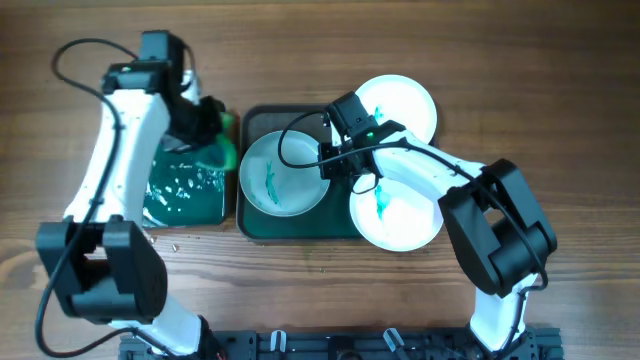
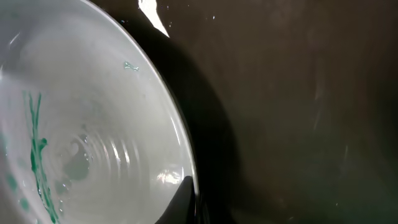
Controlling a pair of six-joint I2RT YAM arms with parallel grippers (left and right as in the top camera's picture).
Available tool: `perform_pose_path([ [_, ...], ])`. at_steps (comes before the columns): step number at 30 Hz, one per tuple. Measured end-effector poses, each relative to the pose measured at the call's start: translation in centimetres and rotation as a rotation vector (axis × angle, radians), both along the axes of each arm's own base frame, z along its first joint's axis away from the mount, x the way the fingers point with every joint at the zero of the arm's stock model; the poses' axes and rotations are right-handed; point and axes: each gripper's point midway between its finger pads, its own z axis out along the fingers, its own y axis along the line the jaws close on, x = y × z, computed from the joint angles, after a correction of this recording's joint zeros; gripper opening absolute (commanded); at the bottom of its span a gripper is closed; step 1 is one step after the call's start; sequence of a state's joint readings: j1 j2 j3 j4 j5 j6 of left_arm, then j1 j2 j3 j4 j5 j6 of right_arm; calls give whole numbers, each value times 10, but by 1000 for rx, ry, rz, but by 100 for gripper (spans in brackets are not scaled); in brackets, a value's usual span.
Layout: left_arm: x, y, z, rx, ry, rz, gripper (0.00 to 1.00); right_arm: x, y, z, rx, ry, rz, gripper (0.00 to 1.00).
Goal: Clean dirty plates on tray and stack at the side
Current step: 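Carry the sponge to the left plate and scrub it with the left gripper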
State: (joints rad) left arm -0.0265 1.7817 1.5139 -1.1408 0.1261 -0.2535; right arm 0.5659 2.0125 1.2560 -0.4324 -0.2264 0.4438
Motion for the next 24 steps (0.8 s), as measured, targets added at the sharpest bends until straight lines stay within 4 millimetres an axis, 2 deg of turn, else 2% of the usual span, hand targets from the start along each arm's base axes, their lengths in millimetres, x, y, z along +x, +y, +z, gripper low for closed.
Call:
perform_pose_path([
  [5, -7, -67, -19, -54, 24, -12, 4, -2, -5, -1, 9, 33, -15, 4],
  [9, -15, -96, -50, -42, 76, 7, 4, -3, -9, -2, 15, 55, -29, 4],
  [12, -22, -99, -82, 13, 147, 55, 4, -4, -9, -2, 17, 60, -32, 4],
  [15, -21, -97, -103, 49, 180, 113, 4, -4, -9, -2, 18, 62, -35, 4],
  [21, -25, -102, -110, 84, 196, 147, 4, -5, -9, -2, 16, 66, -35, 4],
  [24, -24, -116, -111, 41, 185, 48, 4, -4, -11, -2, 13, 71, -40, 4],
])
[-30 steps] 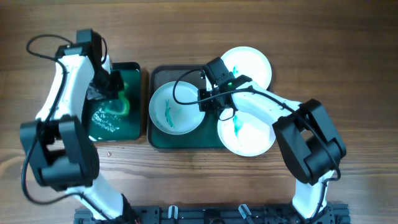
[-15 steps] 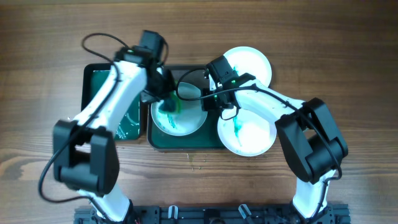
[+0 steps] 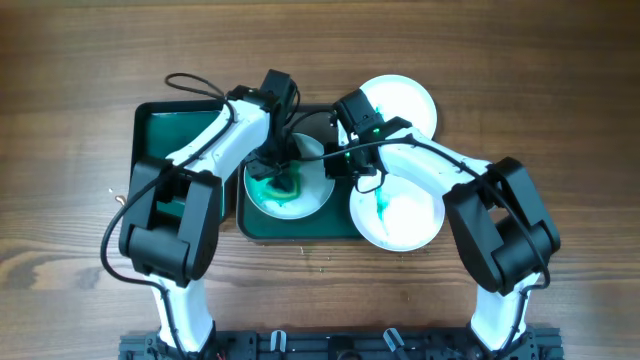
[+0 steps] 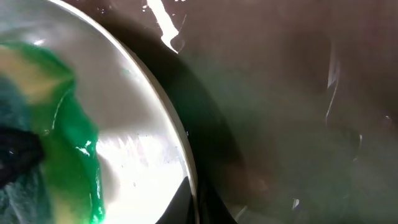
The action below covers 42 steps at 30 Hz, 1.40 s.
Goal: Clean dirty plates on tray and stack at the side
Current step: 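Carry the sponge to the left plate and scrub it with the left gripper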
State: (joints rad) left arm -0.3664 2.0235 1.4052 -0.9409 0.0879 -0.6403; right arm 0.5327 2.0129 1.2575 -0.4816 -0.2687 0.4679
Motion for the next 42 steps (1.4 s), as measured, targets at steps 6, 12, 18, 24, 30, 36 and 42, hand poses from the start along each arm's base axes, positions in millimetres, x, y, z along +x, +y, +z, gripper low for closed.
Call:
perform_pose_path([
  [6, -13, -31, 2, -184, 37, -224, 4, 0, -1, 0, 7, 9, -3, 4],
  [12, -39, 16, 2, 42, 171, -65, 4, -2, 0, 0, 13, 15, 2, 4],
  [18, -39, 41, 3, 180, 166, 39, 4, -2, 0, 0, 15, 17, 2, 4],
  [24, 1, -8, -2, -61, -2, -118, 4, 2, -6, 0, 11, 18, -18, 4],
  [30, 21, -59, 6, -282, -115, -270, 4, 2, -7, 0, 9, 21, -20, 4],
  [36, 2, -21, -1, -46, -15, -121, 4, -4, -1, 0, 18, 32, -2, 4],
  [42, -15, 23, 0, 201, 38, 23, 4, -7, 3, 0, 24, 39, 9, 4],
])
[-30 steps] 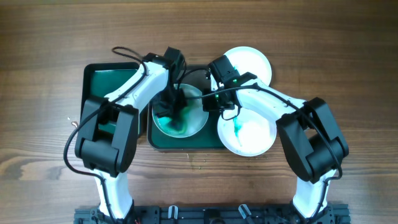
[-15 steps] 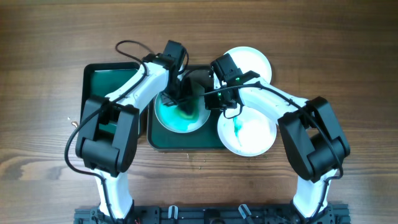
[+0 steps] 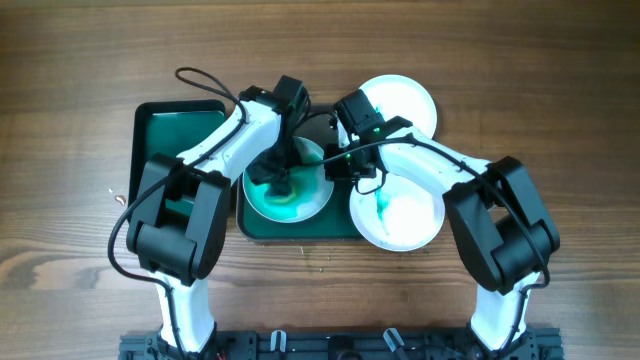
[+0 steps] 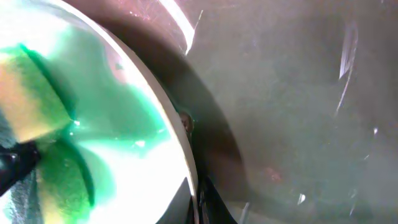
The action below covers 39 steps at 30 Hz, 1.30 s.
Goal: Clean dirty plates on tray and stack at the side
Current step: 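Carry the sponge to the left plate and scrub it with the left gripper, then lift the sponge back over the sponge tray with the left gripper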
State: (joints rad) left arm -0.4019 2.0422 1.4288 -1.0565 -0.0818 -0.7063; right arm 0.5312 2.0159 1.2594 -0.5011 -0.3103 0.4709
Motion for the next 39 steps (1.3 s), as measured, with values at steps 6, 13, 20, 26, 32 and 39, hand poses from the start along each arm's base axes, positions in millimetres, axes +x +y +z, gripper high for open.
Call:
perform_pose_path([
  [6, 13, -33, -2, -233, -19, -145, 4, 1, -3, -1, -6, 2, -8, 4],
  [13, 27, -61, 2, -401, -76, -234, 4, 3, -6, -1, -6, 3, -16, 4],
  [20, 24, 26, 27, -17, 0, -52, 4, 3, -6, 0, -8, 4, -16, 4],
  [26, 44, 42, 56, 46, -57, -17, 4, 3, -6, 0, -8, 5, -16, 4],
  [32, 34, 41, 86, 21, -37, -25, 4, 1, -11, 2, -34, -4, -10, 4],
  [39, 25, 75, 188, -59, -276, 34, 4, 15, -30, 66, -204, -264, -37, 4],
])
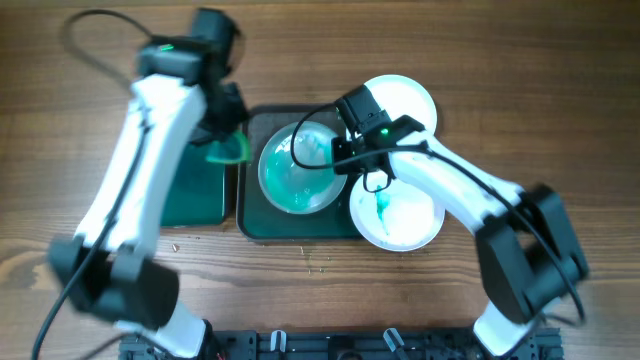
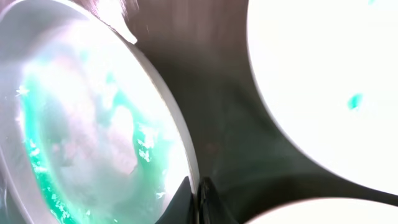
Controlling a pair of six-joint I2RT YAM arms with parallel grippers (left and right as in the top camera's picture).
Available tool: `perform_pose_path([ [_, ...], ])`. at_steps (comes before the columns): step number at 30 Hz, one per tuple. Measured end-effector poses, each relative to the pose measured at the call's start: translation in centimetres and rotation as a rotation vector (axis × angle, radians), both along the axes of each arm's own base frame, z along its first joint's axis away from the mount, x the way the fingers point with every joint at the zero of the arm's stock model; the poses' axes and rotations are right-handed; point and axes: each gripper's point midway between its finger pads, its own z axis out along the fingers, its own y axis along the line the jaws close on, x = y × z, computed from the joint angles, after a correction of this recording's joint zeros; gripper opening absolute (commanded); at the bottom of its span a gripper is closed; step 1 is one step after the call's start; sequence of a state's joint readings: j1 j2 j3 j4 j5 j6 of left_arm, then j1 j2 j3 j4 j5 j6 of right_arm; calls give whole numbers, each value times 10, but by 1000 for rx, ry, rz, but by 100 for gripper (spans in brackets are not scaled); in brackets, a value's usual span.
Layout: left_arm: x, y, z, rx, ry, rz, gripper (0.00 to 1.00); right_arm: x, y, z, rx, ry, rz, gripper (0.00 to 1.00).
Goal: Clean dirty plates on tray and stack at the side
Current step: 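Lift the sponge back over the sponge tray with the left gripper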
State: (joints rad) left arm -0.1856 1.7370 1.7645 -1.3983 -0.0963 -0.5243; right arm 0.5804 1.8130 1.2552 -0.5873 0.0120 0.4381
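A white plate (image 1: 298, 172) coated in a green soapy film sits over the dark tray (image 1: 300, 226), tilted. My right gripper (image 1: 338, 158) is shut on its right rim; the right wrist view shows the fingertips (image 2: 196, 194) pinching the rim of the plate (image 2: 93, 137). To the left my left gripper (image 1: 226, 128) is blurred, with a green sponge (image 1: 229, 151) at its fingers over the edge of the green basin (image 1: 188, 198). A second plate (image 1: 400, 215) with a green streak lies right of the tray.
A clean white plate (image 1: 408, 100) lies behind the streaked one, at the tray's right back corner. Both plates show as white shapes in the right wrist view (image 2: 323, 81). Small crumbs lie on the wood in front of the tray.
My left arm has left the plate and now holds the sponge at the left, by the basin. The plate in my right gripper sits higher and slightly to the right, covered in green film.
At first my left gripper was at the basin and my right gripper held the rim of a green-streaked plate in the tray. Then the sponge was on that plate, and green lather had spread over it. Now the sponge is back by the basin and the plate is lathered.
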Motion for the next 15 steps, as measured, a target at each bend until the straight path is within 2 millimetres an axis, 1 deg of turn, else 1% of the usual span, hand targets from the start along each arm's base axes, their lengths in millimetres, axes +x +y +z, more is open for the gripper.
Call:
perform_pose_path([
  [1, -2, 6, 11, -5, -30, 10, 4, 2, -2, 11, -24, -47, -7, 4],
  [3, -5, 22, 32, -11, -91, 41, 4, 4, -4, 42, -83, -170, -15, 4],
  [5, -7, 33, 40, -11, -115, 69, 4, 4, -6, 66, -152, -282, -28, 4],
  [9, -6, 41, 36, -7, -101, 88, 4, 1, -11, 99, -339, -476, -55, 4],
  [12, -4, 41, 31, -6, -86, 83, 4, -3, -14, 121, -498, -607, -58, 4],
  [15, -3, 40, 29, -10, -79, 80, 4, -6, -12, 148, -621, -742, -70, 4],
])
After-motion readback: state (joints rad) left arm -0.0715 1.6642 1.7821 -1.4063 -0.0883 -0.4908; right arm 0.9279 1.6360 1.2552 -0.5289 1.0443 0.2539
